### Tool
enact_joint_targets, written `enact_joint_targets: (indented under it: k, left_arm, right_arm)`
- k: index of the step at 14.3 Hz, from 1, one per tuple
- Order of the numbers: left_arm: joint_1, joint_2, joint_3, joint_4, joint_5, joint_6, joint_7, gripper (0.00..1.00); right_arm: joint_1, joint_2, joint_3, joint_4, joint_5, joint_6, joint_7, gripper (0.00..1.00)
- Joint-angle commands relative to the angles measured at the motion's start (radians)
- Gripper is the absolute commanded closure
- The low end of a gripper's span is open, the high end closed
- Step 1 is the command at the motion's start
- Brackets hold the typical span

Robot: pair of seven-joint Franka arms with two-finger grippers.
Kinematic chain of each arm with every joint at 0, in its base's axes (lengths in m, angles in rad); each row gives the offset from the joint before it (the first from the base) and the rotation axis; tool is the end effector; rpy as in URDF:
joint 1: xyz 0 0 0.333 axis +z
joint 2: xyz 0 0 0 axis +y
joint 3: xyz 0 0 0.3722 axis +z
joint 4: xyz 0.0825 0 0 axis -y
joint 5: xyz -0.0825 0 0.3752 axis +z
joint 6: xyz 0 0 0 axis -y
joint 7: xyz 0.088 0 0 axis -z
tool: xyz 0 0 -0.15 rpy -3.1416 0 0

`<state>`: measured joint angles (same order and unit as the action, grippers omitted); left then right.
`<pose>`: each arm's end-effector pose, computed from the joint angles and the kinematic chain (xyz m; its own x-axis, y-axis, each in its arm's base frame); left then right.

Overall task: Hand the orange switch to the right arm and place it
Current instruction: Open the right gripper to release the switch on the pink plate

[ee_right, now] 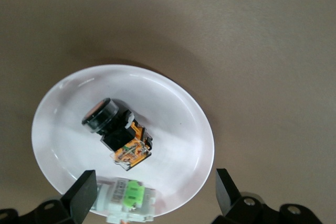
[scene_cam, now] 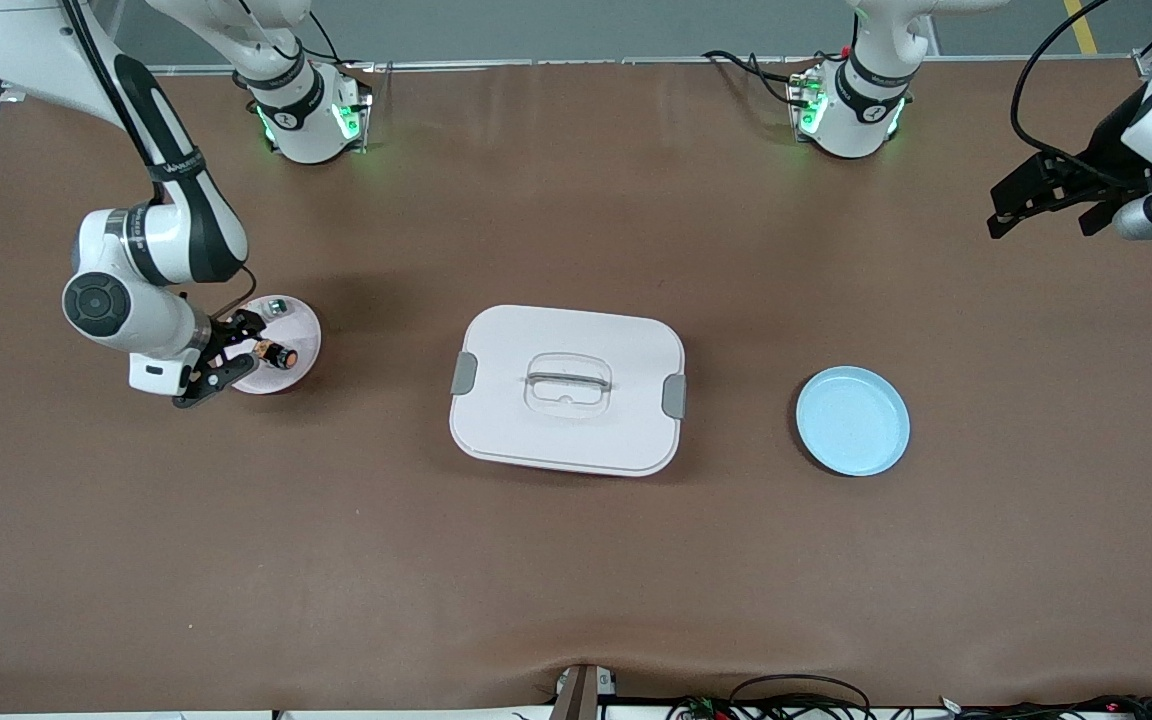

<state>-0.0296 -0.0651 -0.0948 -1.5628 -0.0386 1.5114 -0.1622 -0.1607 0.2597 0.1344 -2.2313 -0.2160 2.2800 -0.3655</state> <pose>0.5114 -0.0720 0.6706 0.9993 0.0355 0.0080 0.0352 -0.9988 0.0341 0.5235 -0.0257 0.2594 0.8562 0.4616 -0.2320 0.4776 -0.8785 0.0145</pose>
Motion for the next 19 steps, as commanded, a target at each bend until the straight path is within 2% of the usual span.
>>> enact_joint_targets:
  k: [1, 4, 8, 13, 15, 19]
  left_arm:
    - [0.002, 0.004, 0.001, 0.018, -0.012, -0.019, -0.007, 0.00]
    - [-0.001, 0.004, 0.000, 0.018, -0.012, -0.019, -0.007, 0.00]
    - [0.002, 0.004, 0.001, 0.020, -0.011, -0.017, -0.005, 0.00]
    - [0.000, 0.002, 0.004, 0.033, -0.003, -0.019, -0.002, 0.00]
    - [0.002, 0.002, 0.004, 0.035, -0.003, -0.019, -0.002, 0.00]
    - [0.000, 0.002, 0.003, 0.036, 0.019, -0.017, 0.003, 0.00]
  right_arm:
    - [-0.013, -0.051, 0.019, -0.010, -0.002, -0.034, 0.144, 0.00]
    - [-0.011, -0.071, 0.021, -0.008, 0.003, -0.037, 0.197, 0.00]
    - [-0.013, -0.096, 0.021, 0.004, 0.061, -0.037, 0.246, 0.00]
    - [-0.016, -0.122, 0.021, 0.051, 0.133, -0.040, 0.518, 0.00]
    - [-0.016, -0.141, 0.021, 0.077, 0.133, -0.047, 0.629, 0.00]
    - [-0.020, -0.183, 0.019, 0.113, 0.135, -0.094, 0.622, 0.00]
